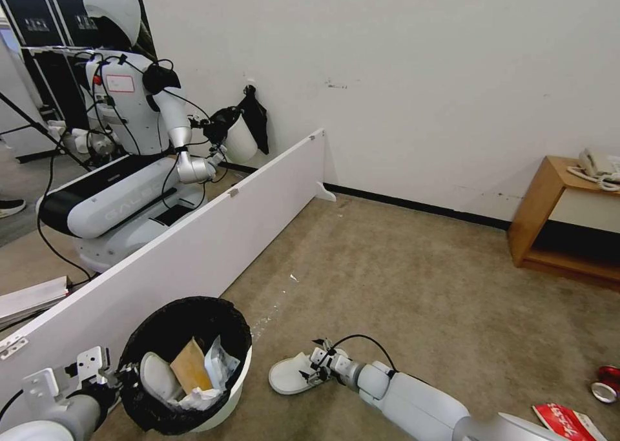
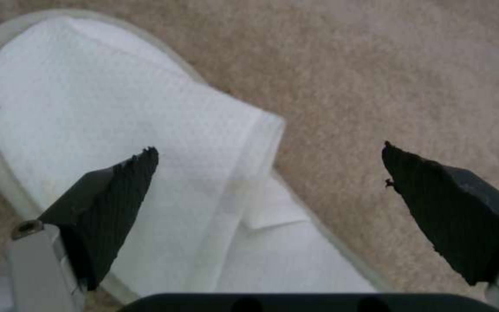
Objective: Pick up the trash bin, then pick up the garbage from the floor and place it into the trash bin.
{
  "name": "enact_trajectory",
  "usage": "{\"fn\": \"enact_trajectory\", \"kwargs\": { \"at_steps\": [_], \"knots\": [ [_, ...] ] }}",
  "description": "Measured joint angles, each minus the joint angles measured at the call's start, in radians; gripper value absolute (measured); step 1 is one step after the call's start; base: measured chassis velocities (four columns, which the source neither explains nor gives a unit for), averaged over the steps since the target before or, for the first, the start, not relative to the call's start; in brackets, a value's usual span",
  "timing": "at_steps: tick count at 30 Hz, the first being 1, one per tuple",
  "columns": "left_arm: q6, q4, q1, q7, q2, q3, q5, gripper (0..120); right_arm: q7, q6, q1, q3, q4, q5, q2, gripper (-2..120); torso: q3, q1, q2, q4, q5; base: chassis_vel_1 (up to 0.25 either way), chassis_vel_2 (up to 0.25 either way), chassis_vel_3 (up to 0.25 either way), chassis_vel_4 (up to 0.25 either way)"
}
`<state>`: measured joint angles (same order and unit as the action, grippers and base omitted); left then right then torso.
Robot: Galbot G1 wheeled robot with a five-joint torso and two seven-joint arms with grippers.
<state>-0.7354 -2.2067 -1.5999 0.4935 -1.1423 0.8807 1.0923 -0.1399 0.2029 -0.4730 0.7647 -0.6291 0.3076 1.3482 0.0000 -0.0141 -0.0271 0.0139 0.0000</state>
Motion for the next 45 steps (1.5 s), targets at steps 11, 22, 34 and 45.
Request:
{"fn": "enact_trajectory", "kwargs": {
  "at_steps": [11, 22, 34, 45],
  "knots": [
    [0.000, -0.003, -0.003, 0.000, 0.000, 0.000, 0.000, 1, -0.012, 0.017, 0.000, 0.002, 0.054, 0.006, 0.036, 100, 0.000, 0.000, 0.000, 0.0000, 0.0000, 0.000, 0.000, 0.000, 0.000],
    [0.000, -0.001, -0.001, 0.000, 0.002, -0.001, 0.003, 1, -0.024, 0.016, -0.007, 0.000, 0.105, 0.043, 0.057, 99, 0.000, 0.000, 0.000, 0.0001, 0.0000, 0.000, 0.000, 0.000, 0.000],
    [0.000, -0.008, -0.006, 0.000, 0.001, 0.000, 0.003, 1, -0.024, 0.005, -0.011, -0.009, 0.144, 0.055, 0.082, 94, 0.000, 0.000, 0.000, 0.0001, 0.0000, 0.000, 0.000, 0.000, 0.000],
    [0.000, -0.014, -0.012, 0.000, -0.002, 0.000, 0.003, 1, -0.029, -0.003, -0.015, -0.019, 0.152, 0.044, 0.087, 51, 0.000, 0.000, 0.000, -0.0002, 0.0002, 0.000, 0.000, 0.000, 0.000]
  ]
}}
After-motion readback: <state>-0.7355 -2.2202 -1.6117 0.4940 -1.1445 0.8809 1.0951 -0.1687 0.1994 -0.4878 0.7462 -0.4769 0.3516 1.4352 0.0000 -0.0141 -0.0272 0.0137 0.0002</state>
